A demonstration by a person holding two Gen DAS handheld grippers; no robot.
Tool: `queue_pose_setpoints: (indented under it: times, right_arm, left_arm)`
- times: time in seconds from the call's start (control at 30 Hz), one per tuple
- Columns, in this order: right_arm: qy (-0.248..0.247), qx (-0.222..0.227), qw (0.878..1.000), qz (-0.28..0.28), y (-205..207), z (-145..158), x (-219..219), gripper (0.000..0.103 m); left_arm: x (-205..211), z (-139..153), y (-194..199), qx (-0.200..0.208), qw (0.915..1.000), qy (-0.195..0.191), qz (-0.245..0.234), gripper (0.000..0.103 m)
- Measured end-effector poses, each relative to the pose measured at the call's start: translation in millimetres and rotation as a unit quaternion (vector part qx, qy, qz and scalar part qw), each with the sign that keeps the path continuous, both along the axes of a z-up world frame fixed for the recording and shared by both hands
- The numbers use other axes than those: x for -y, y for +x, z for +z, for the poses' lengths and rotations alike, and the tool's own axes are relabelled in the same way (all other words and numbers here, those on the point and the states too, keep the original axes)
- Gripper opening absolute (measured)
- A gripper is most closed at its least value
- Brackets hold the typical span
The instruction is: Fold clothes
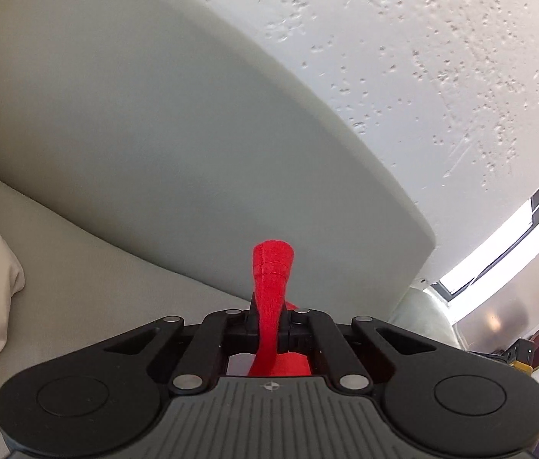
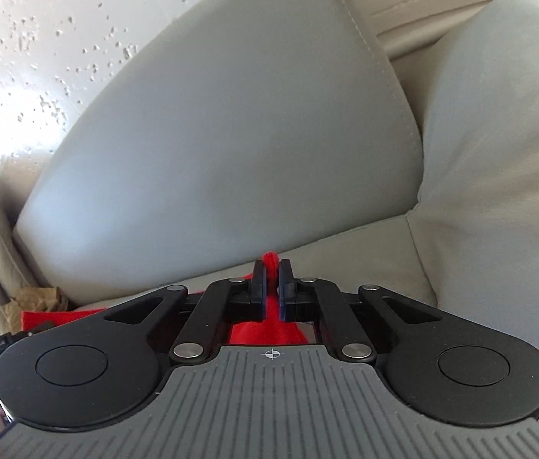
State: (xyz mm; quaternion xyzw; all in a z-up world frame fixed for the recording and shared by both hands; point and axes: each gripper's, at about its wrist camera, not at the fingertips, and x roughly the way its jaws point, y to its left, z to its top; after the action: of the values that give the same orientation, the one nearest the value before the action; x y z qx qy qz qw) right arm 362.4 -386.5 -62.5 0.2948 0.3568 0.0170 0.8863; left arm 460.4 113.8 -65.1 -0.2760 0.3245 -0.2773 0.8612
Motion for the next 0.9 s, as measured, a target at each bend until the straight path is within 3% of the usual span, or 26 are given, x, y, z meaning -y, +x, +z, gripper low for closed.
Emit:
queue_pose_setpoints:
  times: [0.23,0.37,0.47,0.53,0.7,0.9]
  right_arm:
    - [0.066,-0.018,0.997,-0.031,-127,75,15,0.005]
    - [0.079,-0.018,0.996,-0.029,-216,104,16,0.005]
    - [0.076,-0.025,0.996,-0.028,-261,90,-1,0.005]
    - [0.085,-0.048,0.995,-0.033,-280,65,-3,0.005]
    - [0.102,-0.087,0.989,-0.063,-310,13,-9,0.005]
    - [0.099,-0.065,0.991,-0.068,-337,18,-14,0.005]
  left_arm:
    - [-15,48,-114,0.010,0.9984,-0.047,-0.028,0.001]
    - [-24,44,-188,-0.008,0.9979,-0.064,-0.004,0.002]
    - [-37,15,-223,-0.055,0.9969,-0.041,0.038,0.001]
    - [-40,-7,-244,-0.083,0.9937,-0.033,0.067,0.001]
    - [-55,-18,-283,-0.090,0.9918,-0.013,0.090,0.001]
    - [-56,-20,-307,-0.095,0.9919,0.029,0.079,0.001]
